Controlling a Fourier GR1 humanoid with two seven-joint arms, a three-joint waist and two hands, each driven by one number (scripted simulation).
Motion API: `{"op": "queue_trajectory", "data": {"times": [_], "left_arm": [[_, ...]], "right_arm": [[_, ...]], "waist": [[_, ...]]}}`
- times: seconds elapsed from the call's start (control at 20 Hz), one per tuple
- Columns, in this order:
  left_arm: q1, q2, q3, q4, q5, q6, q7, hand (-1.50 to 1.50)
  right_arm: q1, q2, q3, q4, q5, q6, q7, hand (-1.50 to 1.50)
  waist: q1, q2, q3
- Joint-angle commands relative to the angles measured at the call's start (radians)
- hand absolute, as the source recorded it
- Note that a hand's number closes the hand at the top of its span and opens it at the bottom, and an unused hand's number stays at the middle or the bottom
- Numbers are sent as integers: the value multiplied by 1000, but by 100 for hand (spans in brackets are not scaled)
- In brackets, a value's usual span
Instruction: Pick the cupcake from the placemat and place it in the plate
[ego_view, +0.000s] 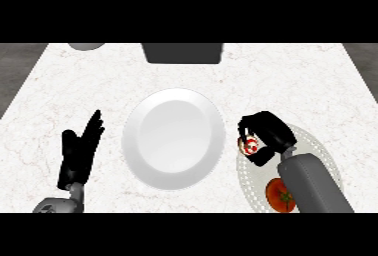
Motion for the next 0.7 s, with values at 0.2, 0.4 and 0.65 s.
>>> {"op": "queue_trajectory", "data": {"times": [0.2,0.4,0.65], "left_arm": [[-12,-12,-28,6,4,-26,10,0],[-28,-8,-22,12,1,-22,13,0],[-45,-18,-34,32,-10,-23,2,0]], "right_arm": [[-112,162,86,-90,49,-224,532,150],[-190,164,137,-156,120,-387,766,150],[-311,165,232,-173,216,-445,1139,150]], "waist": [[57,-8,1],[64,-12,0],[71,-2,-2]]}}
